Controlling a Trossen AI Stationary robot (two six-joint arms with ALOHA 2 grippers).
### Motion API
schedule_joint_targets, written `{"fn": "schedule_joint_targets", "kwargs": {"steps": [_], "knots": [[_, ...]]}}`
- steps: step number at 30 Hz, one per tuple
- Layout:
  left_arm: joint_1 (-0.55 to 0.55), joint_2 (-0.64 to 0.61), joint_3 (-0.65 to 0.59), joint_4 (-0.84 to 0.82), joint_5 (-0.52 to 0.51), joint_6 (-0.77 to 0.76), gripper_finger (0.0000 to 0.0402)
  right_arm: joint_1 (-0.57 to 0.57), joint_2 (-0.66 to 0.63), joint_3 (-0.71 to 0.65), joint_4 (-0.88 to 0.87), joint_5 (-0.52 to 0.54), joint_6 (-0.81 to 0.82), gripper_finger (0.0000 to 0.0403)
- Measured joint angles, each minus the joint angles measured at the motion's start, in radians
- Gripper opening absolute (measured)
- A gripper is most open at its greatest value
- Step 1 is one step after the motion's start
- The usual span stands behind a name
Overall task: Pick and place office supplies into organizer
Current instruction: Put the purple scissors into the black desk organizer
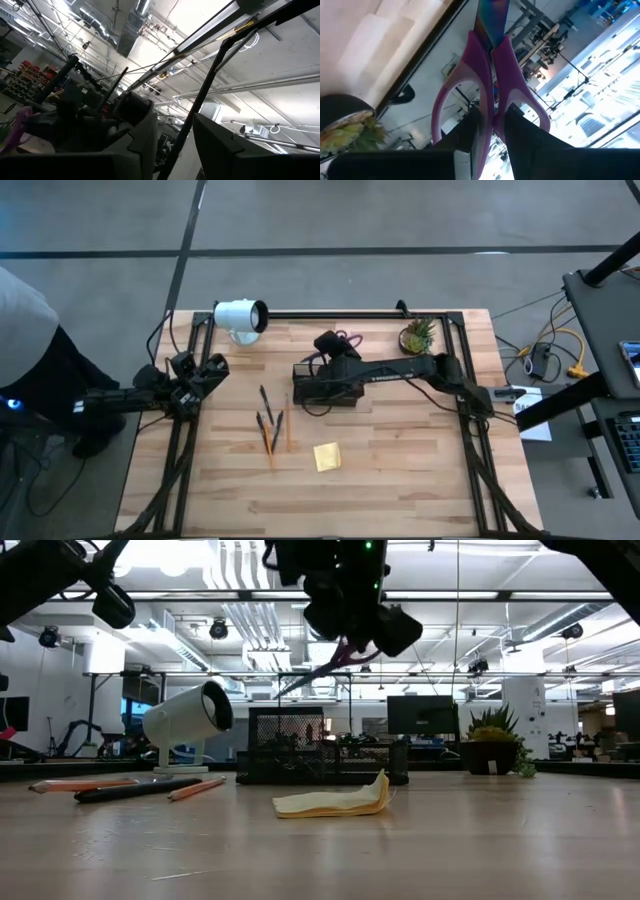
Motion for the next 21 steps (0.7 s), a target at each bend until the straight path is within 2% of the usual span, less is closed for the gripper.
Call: {"fn": "schedule_joint_targets", "kwargs": {"steps": [7,21], "knots": [[0.000,0.000,0.000,0.000,0.000,0.000,0.0109,0.002,0.064,-0.002,-0.004,-0.008,-0.010,0.0062],[0.000,0.000,0.000,0.000,0.000,0.000,0.0109,0.017,0.071,-0.004,0.047,-0.027,-0.064,0.0063]]}}
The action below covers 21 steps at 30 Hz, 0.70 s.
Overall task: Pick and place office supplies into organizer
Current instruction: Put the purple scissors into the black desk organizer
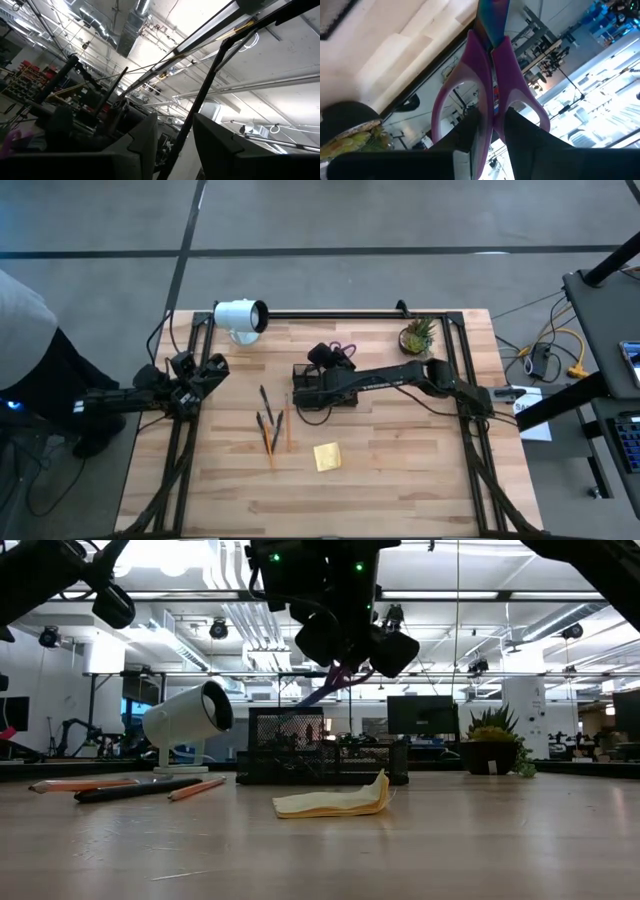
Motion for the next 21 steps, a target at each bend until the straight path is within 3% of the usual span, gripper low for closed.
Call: {"fn": "schedule_joint_targets", "kwargs": {"steps": [7,18,21], "knots": [[0.000,0.000,0.000,0.000,0.000,0.000,0.0109,0.010,0.000,-0.002,0.039,-0.002,0.000,0.0069],[0.000,0.000,0.000,0.000,0.000,0.000,0.0109,0.017,0.000,-0.021,0.124,-0.025,0.012,0.0140],[0.000,0.000,0.000,0.000,0.000,0.000,0.0109,0.026,0.000,-0.021,0.152,0.032,0.013,0.0154]]}}
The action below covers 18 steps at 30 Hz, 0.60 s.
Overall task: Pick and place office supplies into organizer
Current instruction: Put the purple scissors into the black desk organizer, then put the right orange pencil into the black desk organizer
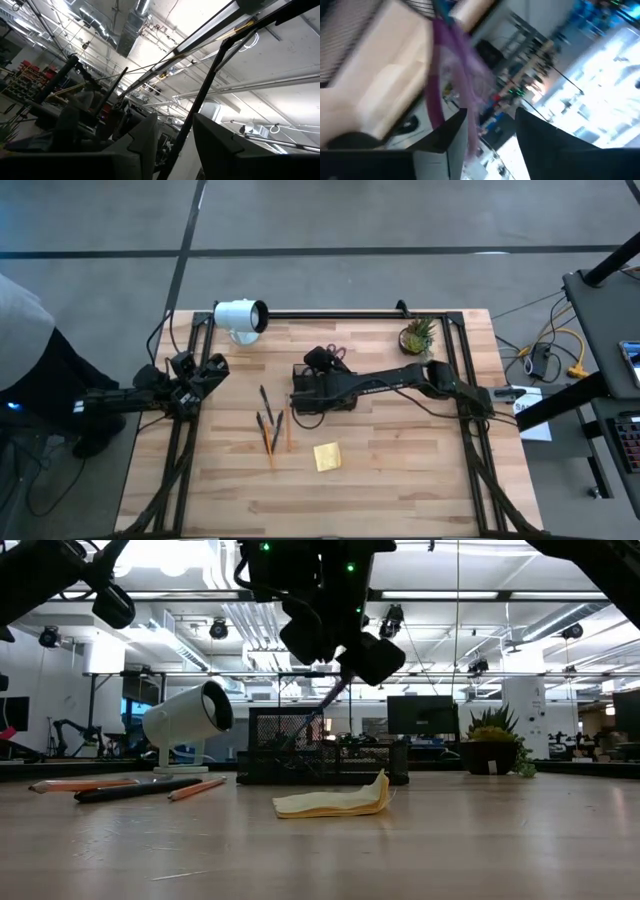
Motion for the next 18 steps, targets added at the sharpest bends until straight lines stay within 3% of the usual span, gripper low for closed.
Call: {"fn": "schedule_joint_targets", "kwargs": {"steps": [6,13,16,18], "knots": [[0.000,0.000,0.000,0.000,0.000,0.000,0.0109,0.044,0.000,0.016,0.036,0.042,0.082,0.0164],[0.000,0.000,0.000,0.000,0.000,0.000,0.0109,0.104,0.000,0.056,0.061,0.010,0.198,0.0166],[0.000,0.000,0.000,0.000,0.000,0.000,0.0109,0.125,0.000,0.086,0.087,-0.083,0.286,0.0167],[0.000,0.000,0.000,0.000,0.000,0.000,0.0109,0.134,0.000,0.113,0.118,-0.233,0.360,0.0167]]}}
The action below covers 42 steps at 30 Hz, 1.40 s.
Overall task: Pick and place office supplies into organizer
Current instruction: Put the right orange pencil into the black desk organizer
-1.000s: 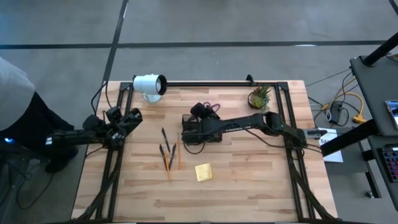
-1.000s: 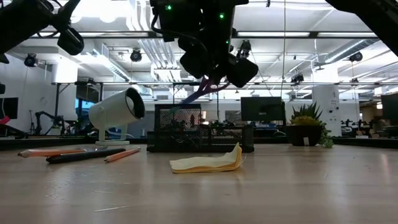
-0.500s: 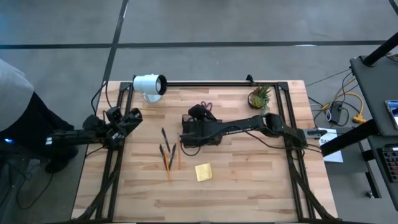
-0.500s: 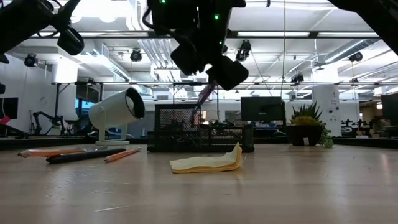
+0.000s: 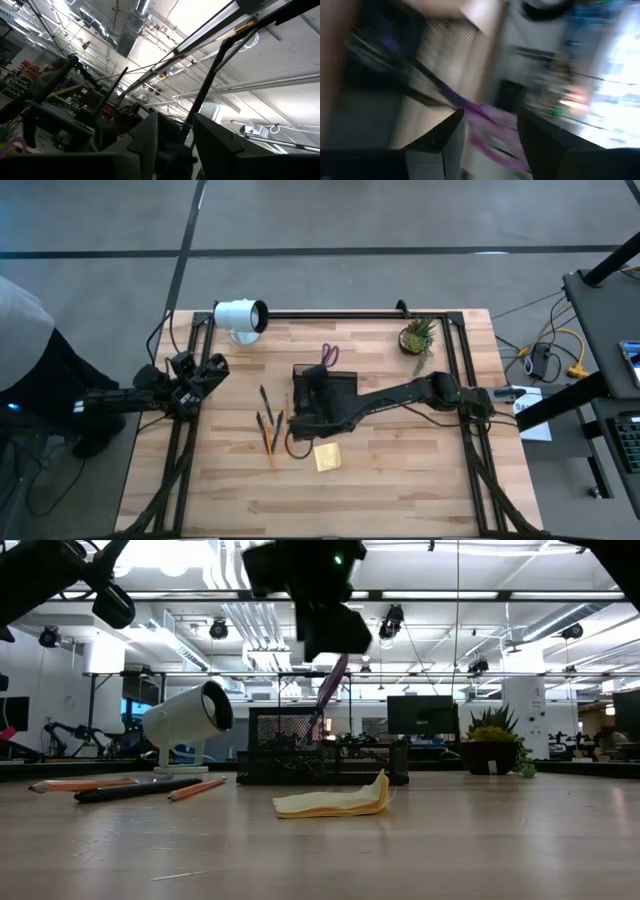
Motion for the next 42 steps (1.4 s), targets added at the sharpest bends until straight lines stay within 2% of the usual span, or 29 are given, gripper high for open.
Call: {"fn": "schedule_joint_targets", "kwargs": {"steps": [2,4,5,6,9,12,15,17,19,25,28,31,37,40,42], "knots": [[0.000,0.000,0.000,0.000,0.000,0.000,0.0109,-0.001,0.000,0.030,0.040,-0.230,0.129,0.0164],[0.000,0.000,0.000,0.000,0.000,0.000,0.0109,-0.012,0.000,0.044,0.112,-0.465,0.334,0.0161],[0.000,0.000,0.000,0.000,0.000,0.000,0.0109,-0.019,0.000,0.048,0.147,-0.539,0.443,0.0160],[0.000,0.000,0.000,0.000,0.000,0.000,0.0109,-0.026,0.000,0.048,0.170,-0.579,0.548,0.0159],[0.000,0.000,0.000,0.000,0.000,0.000,0.0109,-0.051,0.014,0.048,0.241,-0.589,0.779,0.0157],[0.000,0.000,0.000,0.000,0.000,0.000,0.0109,-0.066,0.052,0.048,0.291,-0.616,0.945,0.0159],[0.000,0.000,0.000,0.001,0.000,0.000,0.0109,-0.070,0.098,0.046,0.347,-0.733,1.031,0.0163],[0.000,-0.001,0.000,0.000,0.000,0.000,0.0109,-0.068,0.125,0.046,0.399,-0.776,0.968,0.0164],[0.000,-0.001,0.000,0.000,0.000,0.000,0.0109,-0.057,0.143,0.052,0.438,-0.779,0.802,0.0163],[0.000,-0.002,0.000,0.000,0.000,0.000,0.0109,-0.009,0.174,0.054,0.472,-0.750,-0.027,0.0155],[0.000,-0.002,0.000,0.000,0.000,0.000,0.0109,-0.002,0.197,0.053,0.501,-0.741,-0.277,0.0153],[0.000,-0.002,0.000,0.000,0.000,0.000,0.0109,-0.005,0.218,0.053,0.547,-0.736,-0.350,0.0153],[0.000,-0.002,0.000,0.000,-0.001,0.000,0.0109,-0.021,0.229,0.053,0.590,-0.750,-0.251,0.0153],[0.000,-0.002,0.000,0.000,0.000,0.000,0.0109,-0.035,0.229,0.053,0.598,-0.826,-0.247,0.0152],[0.000,-0.002,0.000,0.000,0.000,0.000,0.0109,-0.046,0.234,0.052,0.619,-0.864,-0.171,0.0151]]}}
